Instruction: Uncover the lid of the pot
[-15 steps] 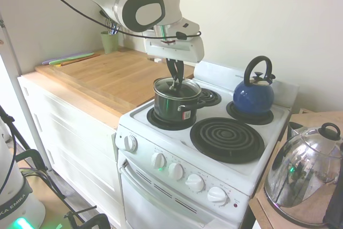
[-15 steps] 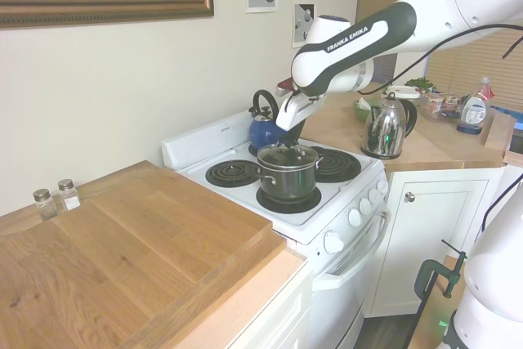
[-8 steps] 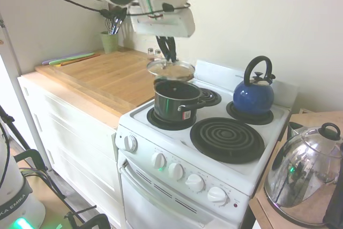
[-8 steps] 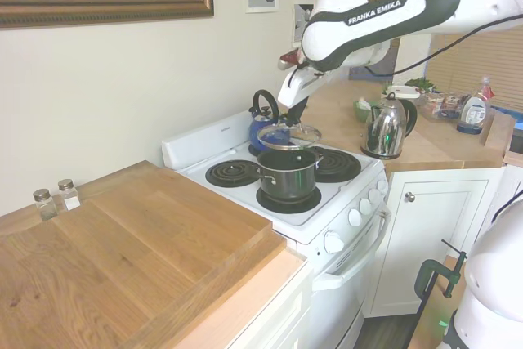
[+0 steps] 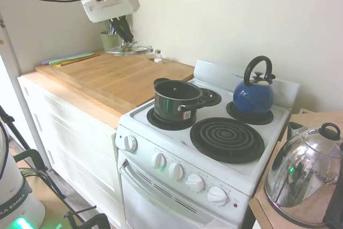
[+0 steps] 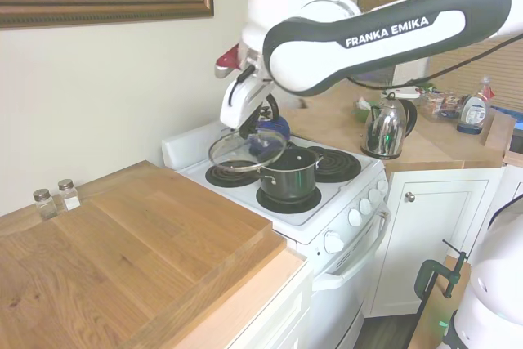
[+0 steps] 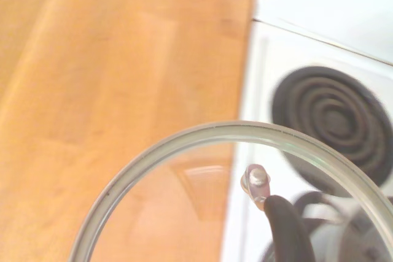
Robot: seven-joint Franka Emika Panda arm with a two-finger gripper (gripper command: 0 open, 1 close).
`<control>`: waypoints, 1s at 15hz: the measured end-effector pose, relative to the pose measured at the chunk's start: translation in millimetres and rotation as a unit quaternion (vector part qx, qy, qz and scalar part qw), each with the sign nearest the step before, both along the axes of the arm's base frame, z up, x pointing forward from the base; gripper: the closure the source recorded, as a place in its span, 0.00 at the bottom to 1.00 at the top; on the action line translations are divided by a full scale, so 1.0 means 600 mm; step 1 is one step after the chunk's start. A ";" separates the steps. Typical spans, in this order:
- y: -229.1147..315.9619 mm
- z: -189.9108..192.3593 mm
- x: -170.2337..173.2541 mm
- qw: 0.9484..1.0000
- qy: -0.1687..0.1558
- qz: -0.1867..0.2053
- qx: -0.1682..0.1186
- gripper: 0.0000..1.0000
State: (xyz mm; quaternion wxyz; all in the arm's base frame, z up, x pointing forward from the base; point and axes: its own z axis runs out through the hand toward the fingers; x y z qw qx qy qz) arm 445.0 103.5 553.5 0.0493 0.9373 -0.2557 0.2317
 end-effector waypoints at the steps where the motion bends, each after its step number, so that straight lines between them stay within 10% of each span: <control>1: 0.031 -0.015 0.012 1.000 0.005 0.004 -0.013 1.00; 15: 0.177 -0.262 0.183 0.992 0.117 0.036 -0.040 1.00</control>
